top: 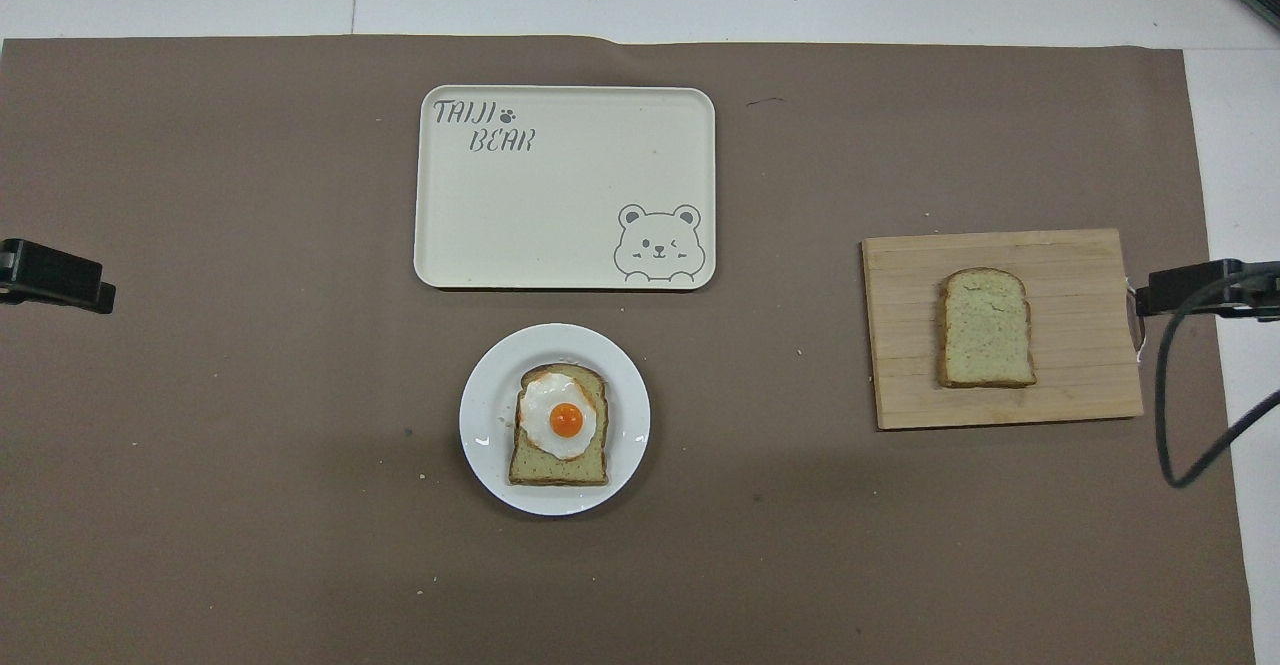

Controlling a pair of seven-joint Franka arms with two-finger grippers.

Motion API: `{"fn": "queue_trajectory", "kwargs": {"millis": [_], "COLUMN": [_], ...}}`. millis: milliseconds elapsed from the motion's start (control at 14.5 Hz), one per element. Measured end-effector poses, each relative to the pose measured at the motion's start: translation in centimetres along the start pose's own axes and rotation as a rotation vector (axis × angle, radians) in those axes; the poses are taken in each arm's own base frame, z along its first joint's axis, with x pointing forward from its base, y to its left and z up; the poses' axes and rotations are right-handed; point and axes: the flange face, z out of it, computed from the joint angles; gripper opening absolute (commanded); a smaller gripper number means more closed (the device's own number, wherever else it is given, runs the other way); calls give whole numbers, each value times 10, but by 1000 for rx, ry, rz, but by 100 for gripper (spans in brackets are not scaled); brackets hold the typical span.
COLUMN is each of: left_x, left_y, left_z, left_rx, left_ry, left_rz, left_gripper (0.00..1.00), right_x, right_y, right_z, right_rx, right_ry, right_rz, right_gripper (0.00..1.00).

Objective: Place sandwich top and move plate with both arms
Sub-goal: 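Reach the right gripper down over the bread slice on the board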

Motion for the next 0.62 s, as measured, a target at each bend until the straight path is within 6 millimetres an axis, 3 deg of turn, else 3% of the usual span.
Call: {"fn": "queue_trajectory", "kwargs": {"millis": [346, 622], "left_x": [0, 0], "left_y": [0, 0], "left_z": [0, 0], "left_rx": [0, 0], "left_ry": [0, 0], "left_rz": [0, 0], "left_gripper": [100, 100], "right_x": [18, 43], "right_y": [-1, 6], "right_z": [58, 108], "right_rx": [-7, -17], "right_ry": [-7, -10], "right_rz": [2, -26], "right_gripper": [100, 100]}}
